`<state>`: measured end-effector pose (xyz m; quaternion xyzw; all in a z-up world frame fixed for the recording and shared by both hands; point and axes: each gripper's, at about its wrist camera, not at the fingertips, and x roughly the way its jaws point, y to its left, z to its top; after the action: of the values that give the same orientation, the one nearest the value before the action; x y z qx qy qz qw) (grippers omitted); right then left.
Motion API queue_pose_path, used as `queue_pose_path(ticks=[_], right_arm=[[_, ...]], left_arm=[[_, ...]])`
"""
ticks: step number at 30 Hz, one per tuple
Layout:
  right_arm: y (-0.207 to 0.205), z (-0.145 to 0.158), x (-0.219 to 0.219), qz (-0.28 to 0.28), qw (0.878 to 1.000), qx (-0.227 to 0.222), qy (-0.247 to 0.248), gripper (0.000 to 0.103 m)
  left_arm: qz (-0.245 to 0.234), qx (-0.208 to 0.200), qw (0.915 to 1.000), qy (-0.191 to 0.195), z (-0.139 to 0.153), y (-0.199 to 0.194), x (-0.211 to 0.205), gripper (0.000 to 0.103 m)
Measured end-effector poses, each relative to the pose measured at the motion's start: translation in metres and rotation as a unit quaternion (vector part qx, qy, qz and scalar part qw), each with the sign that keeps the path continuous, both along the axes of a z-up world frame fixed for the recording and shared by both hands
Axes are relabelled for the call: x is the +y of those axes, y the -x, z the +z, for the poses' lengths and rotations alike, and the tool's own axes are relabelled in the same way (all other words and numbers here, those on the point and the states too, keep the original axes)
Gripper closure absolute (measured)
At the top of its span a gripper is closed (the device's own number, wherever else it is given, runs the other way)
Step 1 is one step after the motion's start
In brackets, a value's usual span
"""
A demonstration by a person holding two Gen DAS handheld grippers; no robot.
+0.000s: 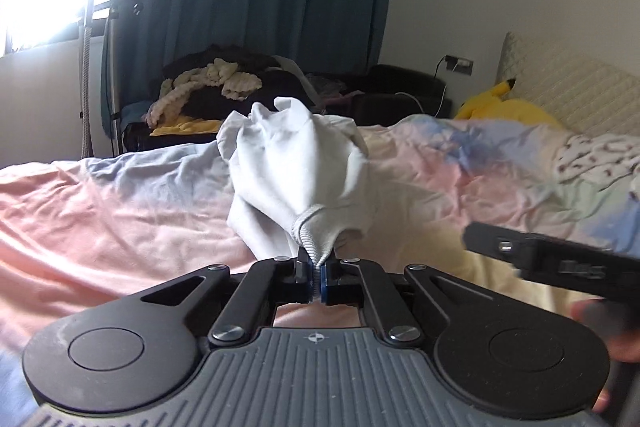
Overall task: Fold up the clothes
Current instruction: 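Lift the shirt edge with the left tool while the right tool grasps another edge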
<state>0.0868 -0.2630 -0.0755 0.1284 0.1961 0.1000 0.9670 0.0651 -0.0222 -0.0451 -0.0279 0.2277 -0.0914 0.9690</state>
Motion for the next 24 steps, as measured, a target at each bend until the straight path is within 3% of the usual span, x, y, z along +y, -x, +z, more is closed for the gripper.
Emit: queue_pose_path(ticks=[9, 14, 24], right_arm=[[0.012, 0.005, 0.020, 0.065, 0.997, -0.026, 0.013, 0.000], [0.019, 0.007, 0.039, 0.124, 0.991, -0.048, 0.036, 0.000], [0.010, -0.010, 0.065, 0.189, 0.980, -0.027, 0.055, 0.000]], left_arm=[[-0.002, 0.010, 0.9995, 0.030, 0.017, 0.065, 0.027, 0.099], [0.009, 0.010, 0.9967, 0.080, 0.016, 0.067, 0.042, 0.099], [0.000, 0.014, 0.9939, 0.110, 0.012, 0.066, 0.049, 0.099]])
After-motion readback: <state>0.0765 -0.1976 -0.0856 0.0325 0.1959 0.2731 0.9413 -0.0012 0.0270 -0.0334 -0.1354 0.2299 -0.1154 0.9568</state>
